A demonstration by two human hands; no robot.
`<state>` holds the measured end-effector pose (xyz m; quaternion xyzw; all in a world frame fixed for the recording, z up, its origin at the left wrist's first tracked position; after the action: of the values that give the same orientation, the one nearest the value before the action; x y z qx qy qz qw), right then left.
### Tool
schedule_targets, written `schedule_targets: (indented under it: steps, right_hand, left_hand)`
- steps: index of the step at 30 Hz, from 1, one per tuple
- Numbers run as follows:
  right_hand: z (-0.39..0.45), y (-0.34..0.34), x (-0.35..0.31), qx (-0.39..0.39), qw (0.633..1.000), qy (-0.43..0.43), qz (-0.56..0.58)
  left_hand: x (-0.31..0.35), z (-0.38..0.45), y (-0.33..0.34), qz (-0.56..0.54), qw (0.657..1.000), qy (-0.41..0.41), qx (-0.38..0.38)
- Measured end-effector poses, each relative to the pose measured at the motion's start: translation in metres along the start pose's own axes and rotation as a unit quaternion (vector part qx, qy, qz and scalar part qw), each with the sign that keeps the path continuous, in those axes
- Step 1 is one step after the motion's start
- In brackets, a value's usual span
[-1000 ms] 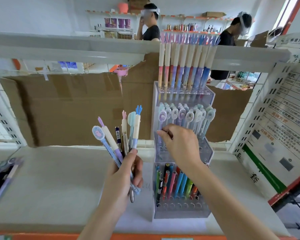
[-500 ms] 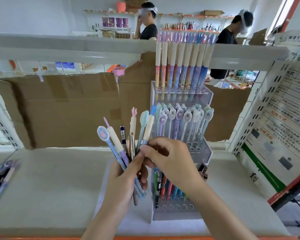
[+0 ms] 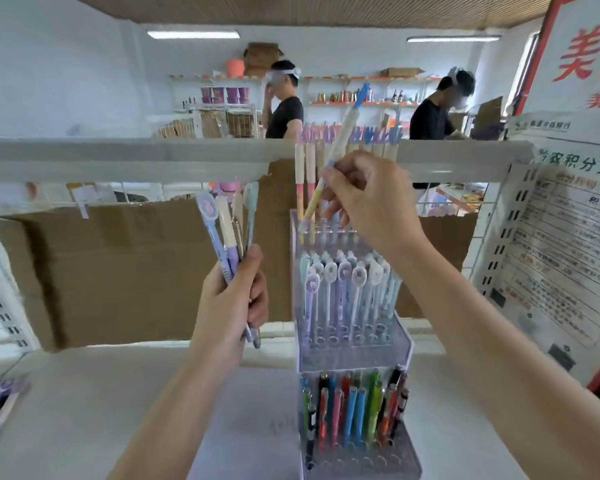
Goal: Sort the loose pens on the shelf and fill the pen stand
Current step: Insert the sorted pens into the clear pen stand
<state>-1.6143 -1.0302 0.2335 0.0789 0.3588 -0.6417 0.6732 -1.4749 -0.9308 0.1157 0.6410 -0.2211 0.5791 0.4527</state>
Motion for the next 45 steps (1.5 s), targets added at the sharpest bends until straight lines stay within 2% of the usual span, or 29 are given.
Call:
schedule_targets:
  steps: [7,12,15,22,26,31,34,36,39,42,45]
  right_hand:
    - [0.023,0.019,0.021,-0.027,0.998,-0.004,-0.059]
    - [0.030,0.031,0.021,-0.013,0.991,-0.029,-0.132]
    - [0.033,0.038,0.018,-0.033,0.983,-0.032,-0.176]
    - [0.024,0.052,0.035,-0.100,0.962,0.015,-0.255]
    - [0.018,0.050,0.035,-0.090,0.951,0.005,-0.297]
    - [0.014,0.045,0.037,-0.075,0.964,0.015,-0.254]
    - [0.002,0.039,0.026,-0.047,0.979,-0.014,-0.197]
    - [-0.010,0.042,0.014,-0.068,0.991,-0.019,-0.115]
    - [-0.026,0.049,0.002,-0.121,0.992,0.018,-0.013]
    - [-0.035,0.056,-0.002,-0.158,0.987,0.039,0.011]
    - [-0.038,0.056,0.001,-0.155,0.985,0.057,0.041]
  left_hand:
    - [0.002,0.001,0.013,-0.042,0.999,-0.017,-0.029]
    - [0.003,0.001,0.012,-0.029,0.999,-0.012,-0.018]
    - [0.004,0.001,0.012,-0.027,0.999,-0.011,-0.016]
    - [0.006,-0.003,0.012,-0.031,0.999,0.001,-0.018]
    - [0.006,-0.004,0.010,-0.043,0.999,0.002,-0.016]
    - [0.006,-0.005,0.010,-0.057,0.998,-0.002,-0.014]
    - [0.006,-0.005,0.010,-0.067,0.998,0.003,-0.011]
    - [0.008,-0.006,0.012,-0.063,0.998,0.013,-0.013]
    - [0.010,-0.008,0.019,-0.058,0.997,0.031,-0.030]
    - [0.011,-0.009,0.022,-0.060,0.996,0.044,-0.048]
    - [0.009,-0.013,0.024,-0.057,0.996,0.038,-0.055]
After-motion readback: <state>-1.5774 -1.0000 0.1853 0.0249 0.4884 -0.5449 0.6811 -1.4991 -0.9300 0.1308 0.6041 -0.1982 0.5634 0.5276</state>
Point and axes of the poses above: each hand's wrist, its own z-axis towards the middle knuckle, its own y-axis out of the palm, x = y × z, the point moved 8 cm from there along z, towards the middle knuckle, and after that the axes turned 8 degrees about -y, right-handed, at the moved point
